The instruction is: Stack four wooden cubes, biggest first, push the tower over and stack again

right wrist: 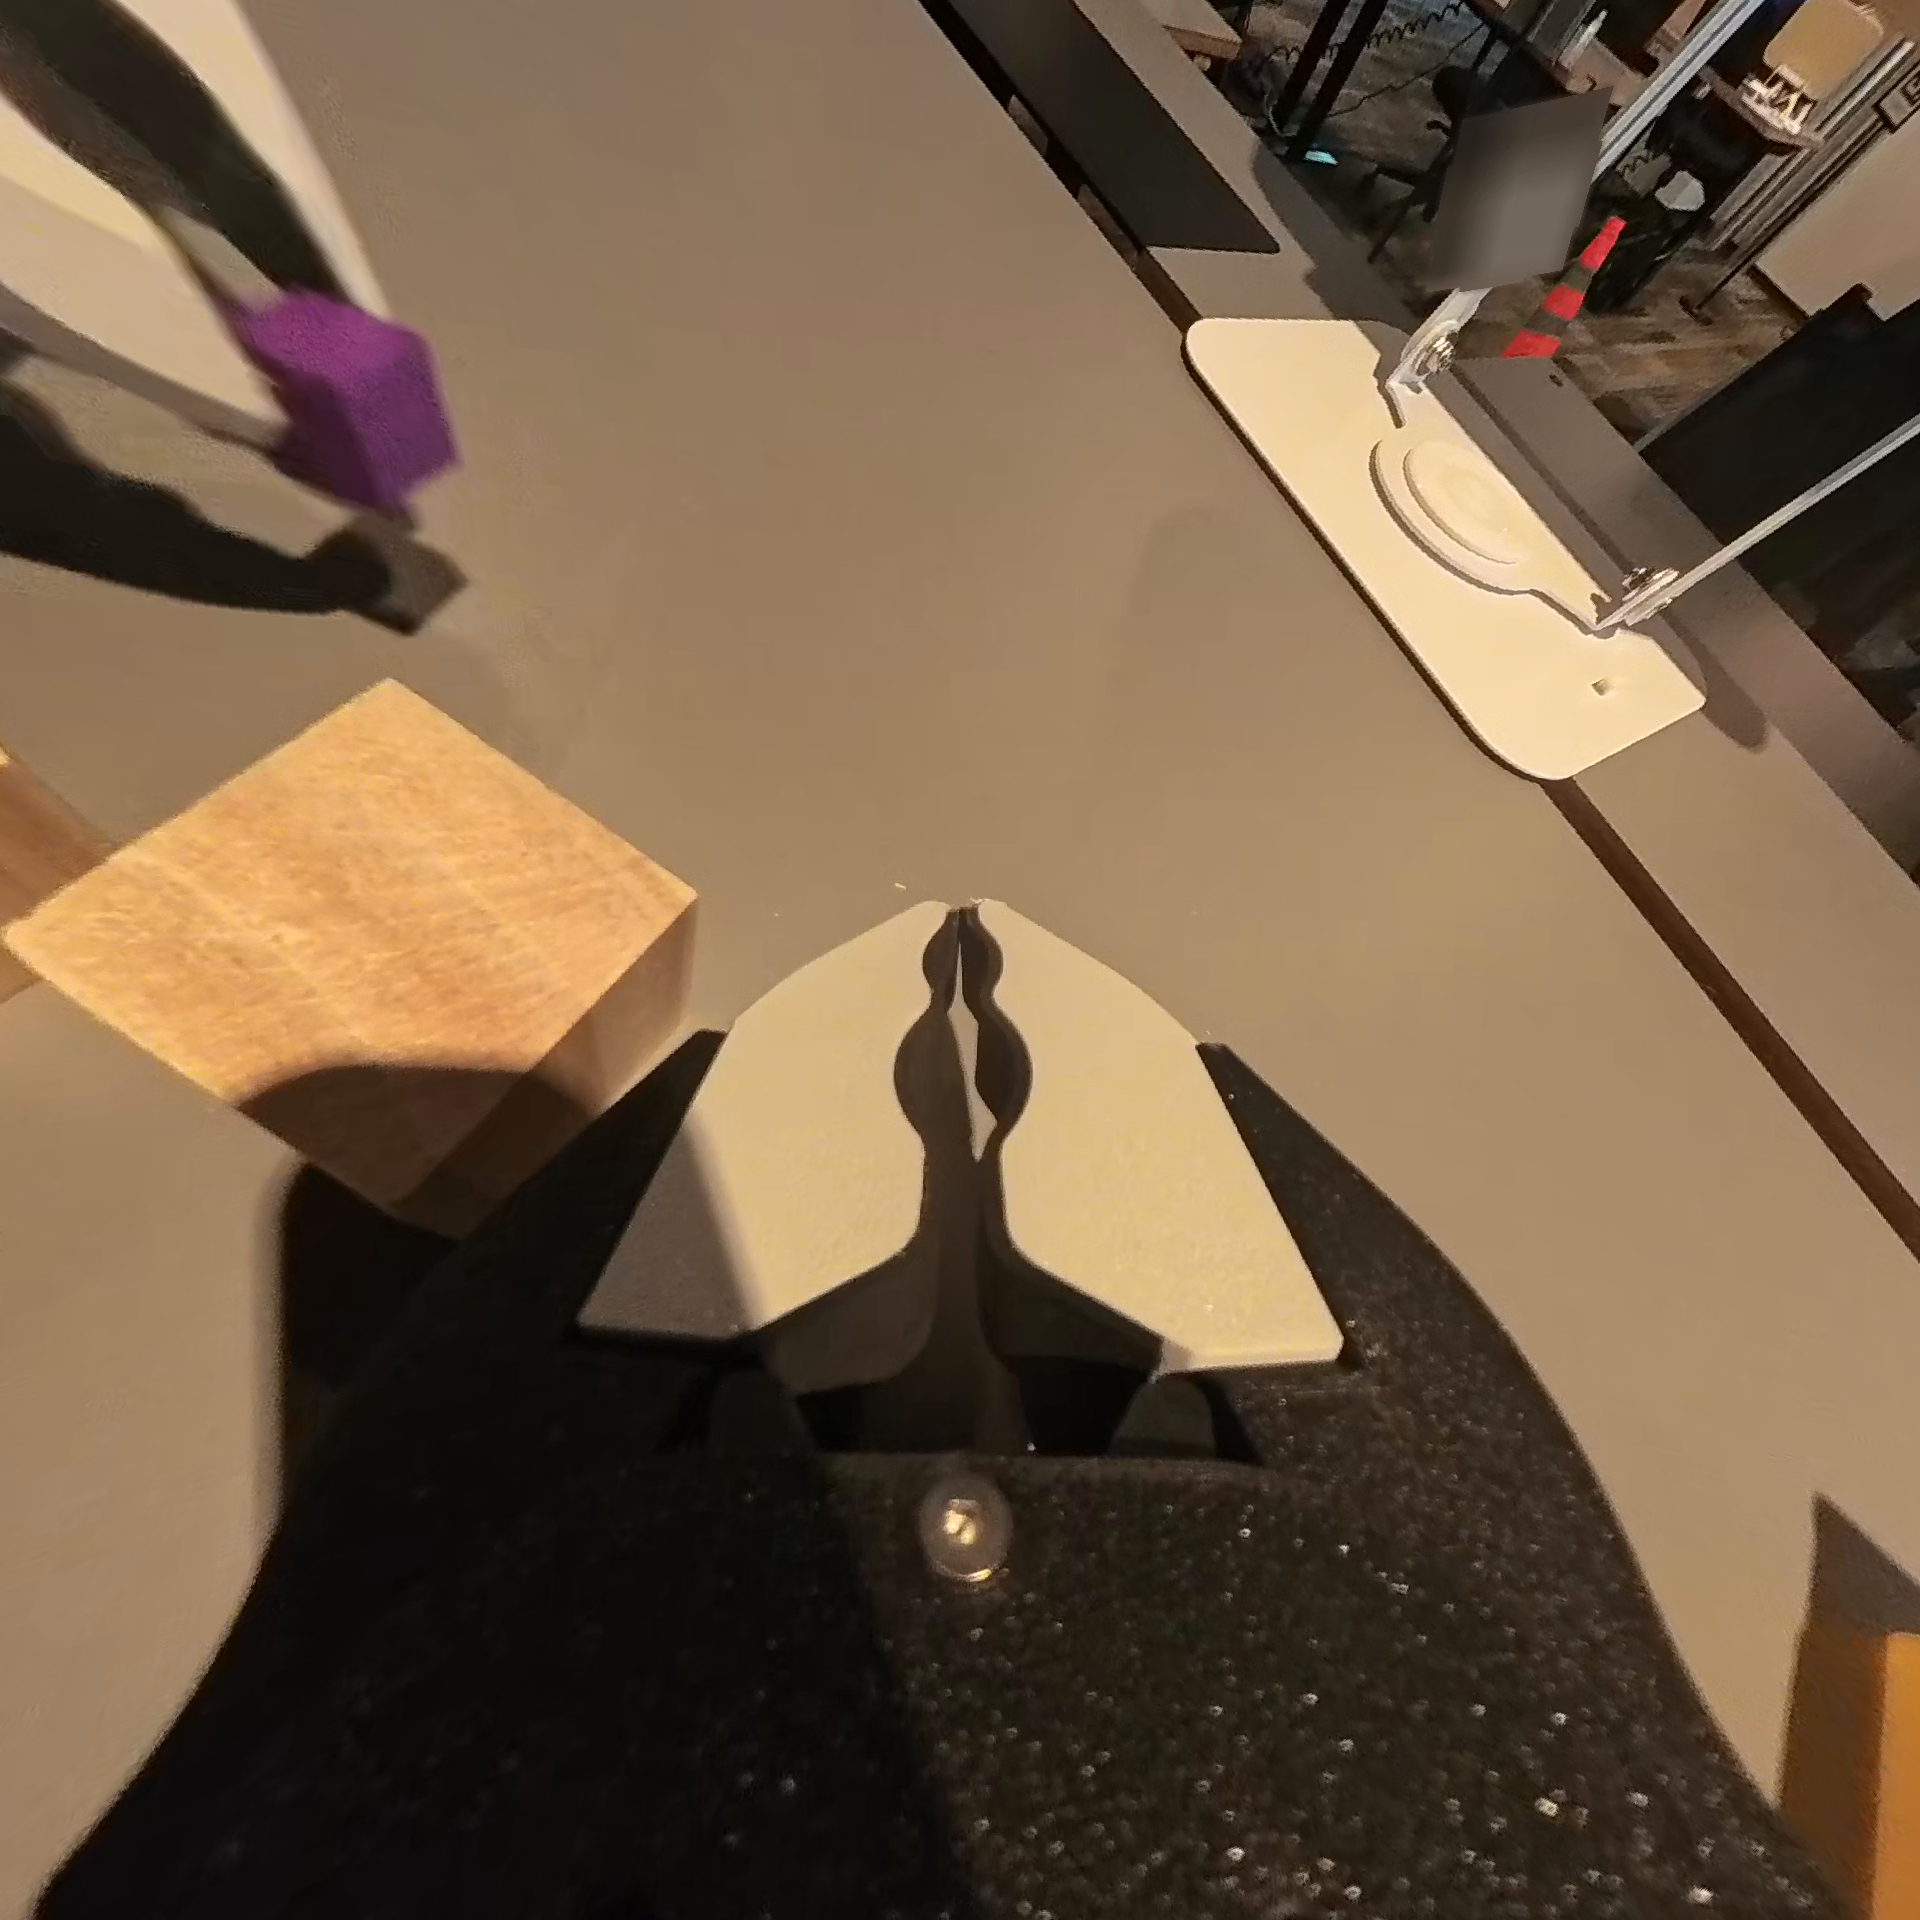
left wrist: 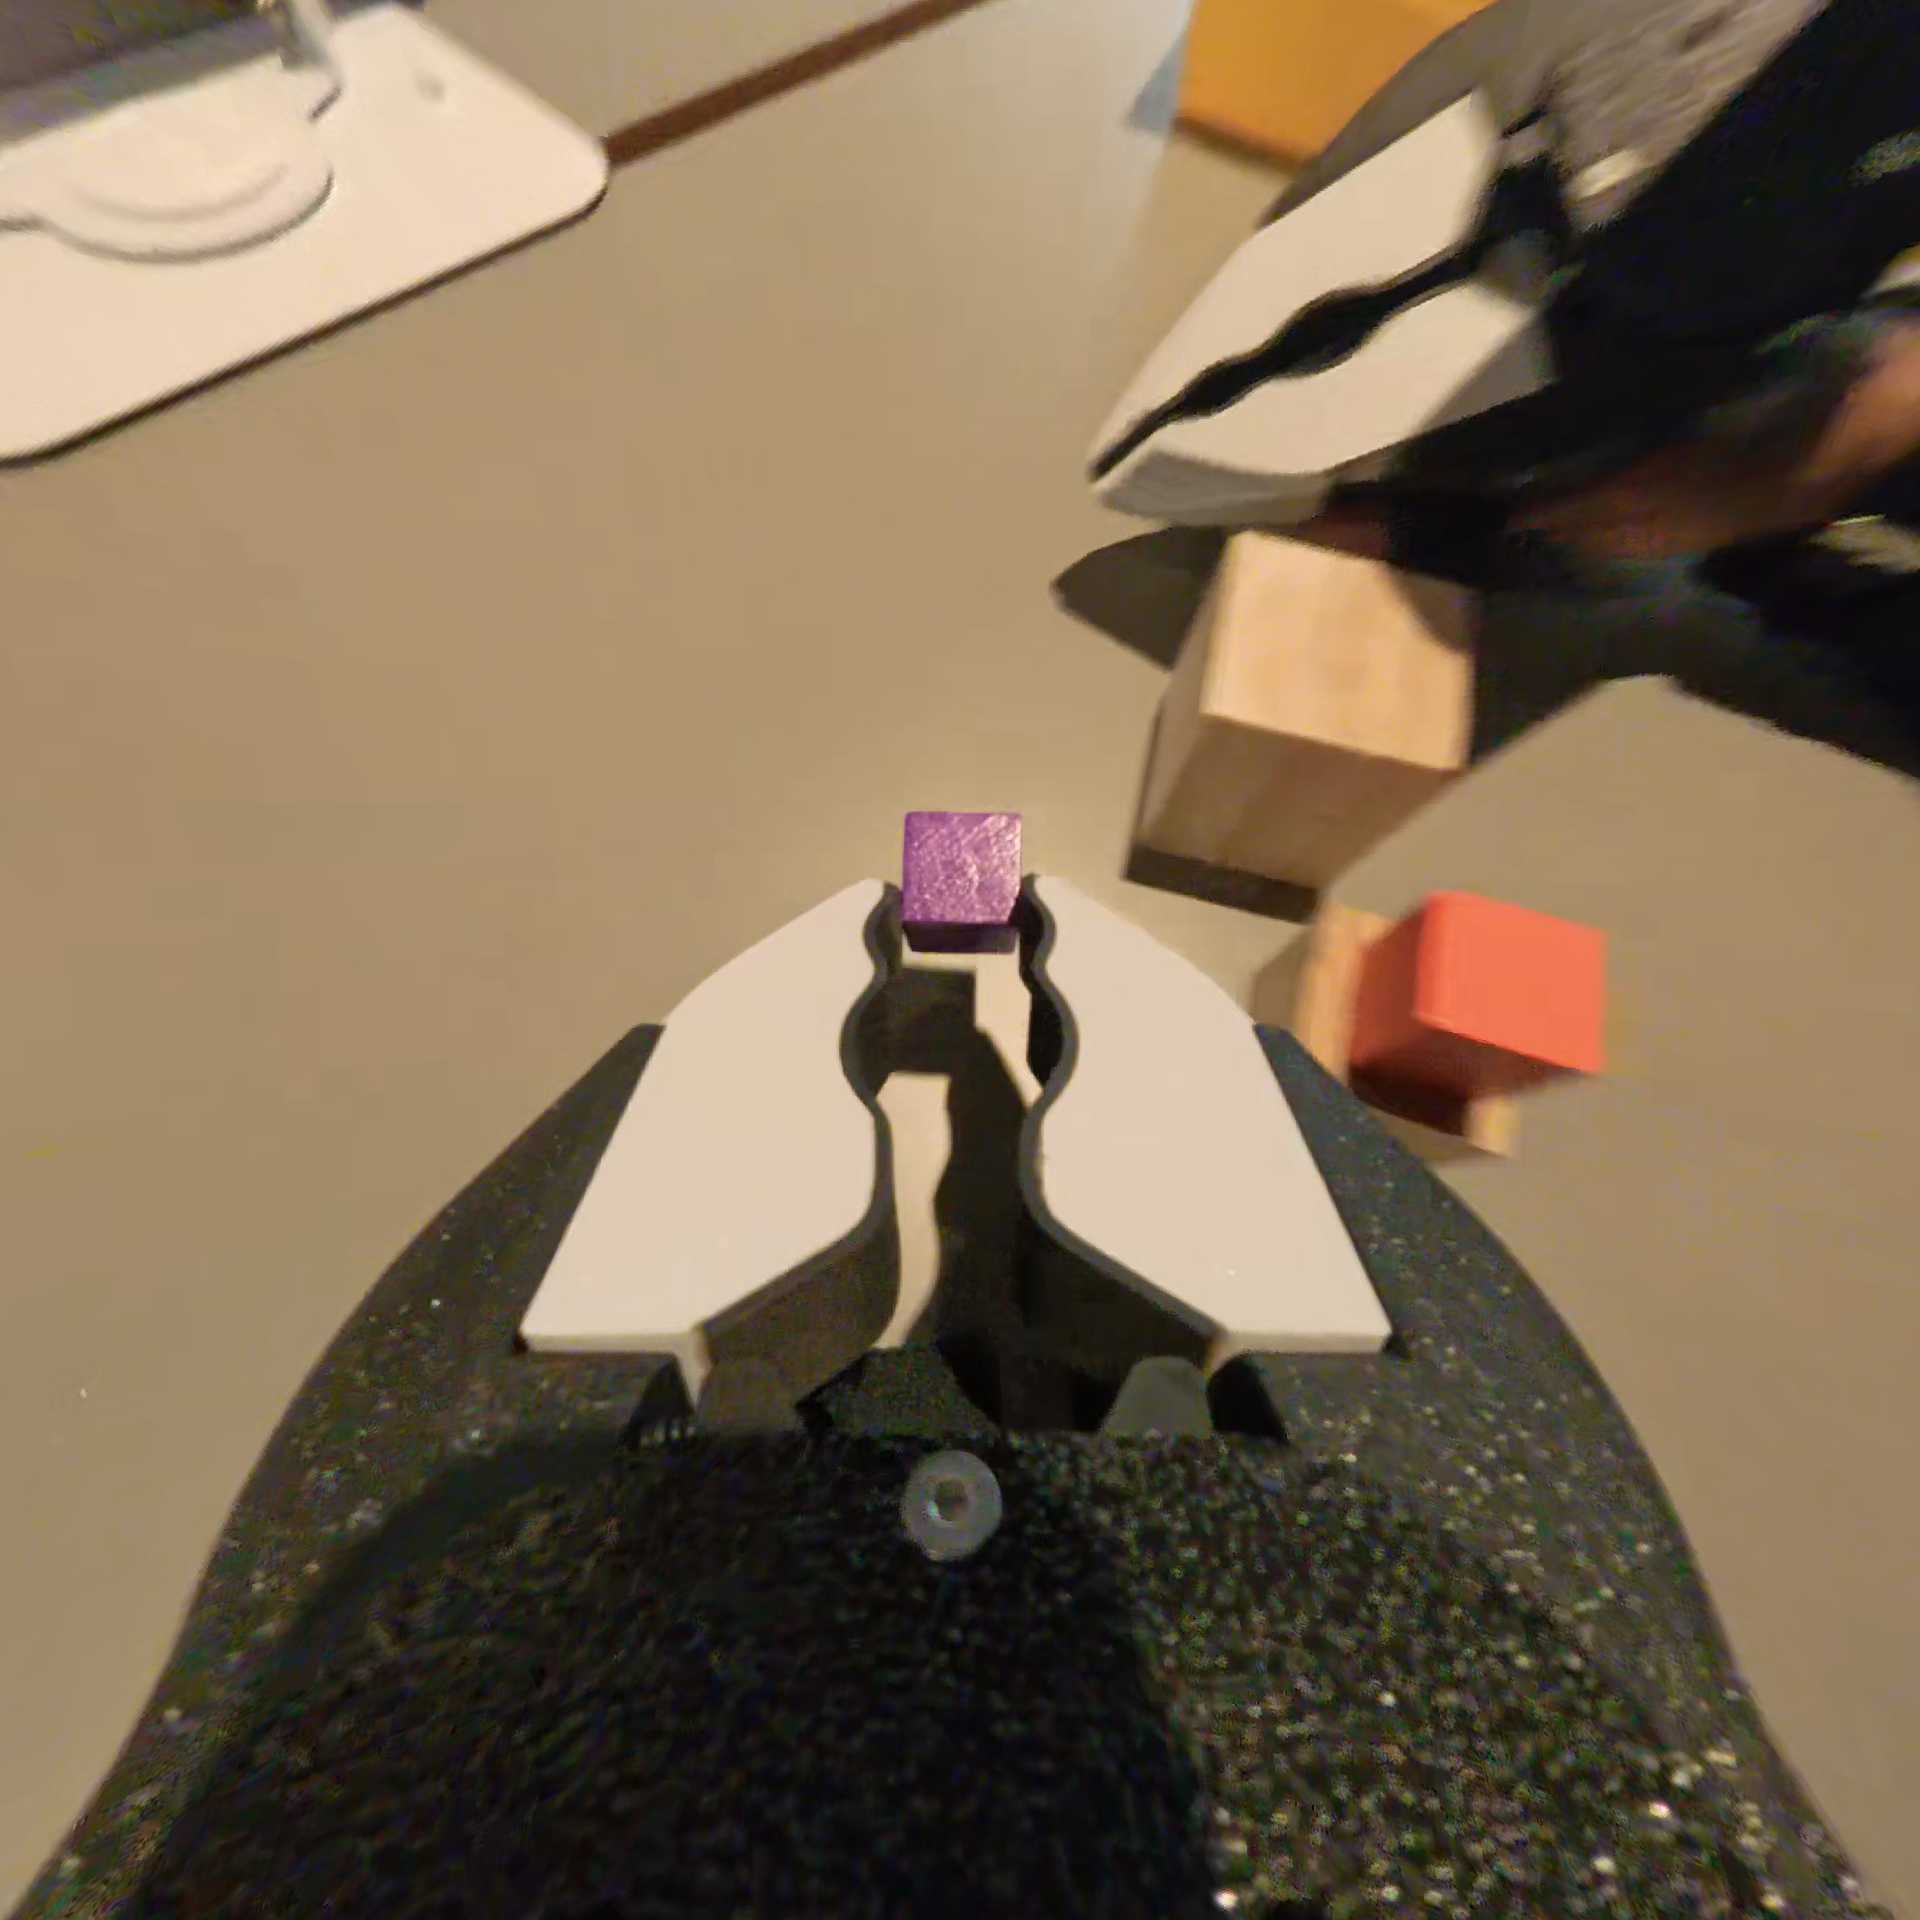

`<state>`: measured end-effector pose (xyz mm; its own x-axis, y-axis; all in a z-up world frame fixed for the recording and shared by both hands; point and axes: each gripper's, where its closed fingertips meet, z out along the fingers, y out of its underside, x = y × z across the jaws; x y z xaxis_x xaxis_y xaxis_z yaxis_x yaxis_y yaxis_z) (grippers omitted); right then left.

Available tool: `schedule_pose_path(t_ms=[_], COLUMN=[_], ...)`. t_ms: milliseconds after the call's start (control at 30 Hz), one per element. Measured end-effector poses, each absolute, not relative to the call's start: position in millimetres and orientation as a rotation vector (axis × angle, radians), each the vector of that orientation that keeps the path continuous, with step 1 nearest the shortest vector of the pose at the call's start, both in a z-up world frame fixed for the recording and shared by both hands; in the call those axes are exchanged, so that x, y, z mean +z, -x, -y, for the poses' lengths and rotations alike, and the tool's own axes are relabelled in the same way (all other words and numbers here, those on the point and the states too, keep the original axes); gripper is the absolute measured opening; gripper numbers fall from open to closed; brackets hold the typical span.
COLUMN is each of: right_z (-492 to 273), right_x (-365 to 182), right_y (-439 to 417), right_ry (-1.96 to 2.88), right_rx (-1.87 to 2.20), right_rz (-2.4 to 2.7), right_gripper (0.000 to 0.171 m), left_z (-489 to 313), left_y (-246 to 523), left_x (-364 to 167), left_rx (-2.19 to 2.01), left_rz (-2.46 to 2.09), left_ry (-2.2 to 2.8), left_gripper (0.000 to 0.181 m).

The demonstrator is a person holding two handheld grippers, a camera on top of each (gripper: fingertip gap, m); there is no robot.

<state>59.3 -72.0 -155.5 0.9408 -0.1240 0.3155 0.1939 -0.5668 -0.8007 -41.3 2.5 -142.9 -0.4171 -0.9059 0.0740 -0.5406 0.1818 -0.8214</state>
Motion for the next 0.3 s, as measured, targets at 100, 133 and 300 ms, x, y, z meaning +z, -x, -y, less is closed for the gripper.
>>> schedule_pose_path(t_ms=[100,133,300], right_z=[71.8,71.7,71.6], right_x=[-156.2,-156.4,-157.5], right_y=[-59.4,-59.4,-59.6], right_ry=[2.138,2.140,2.147], right_rx=[-0.417,-0.417,-0.421], right_rz=[0.049,0.049,0.050], right_gripper=[0.000,0.000,0.000], left_z=[20.5,28.8,52.0], left_y=[70.4,79.8,98.4], left_x=[-101.9,-91.3,-87.8], left_rx=[-1.283,-1.307,-1.184], left_rz=[-2.085,-2.117,-2.257], left_ry=[1.225,1.174,1.051], left_gripper=[0.021,0.021,0.021])
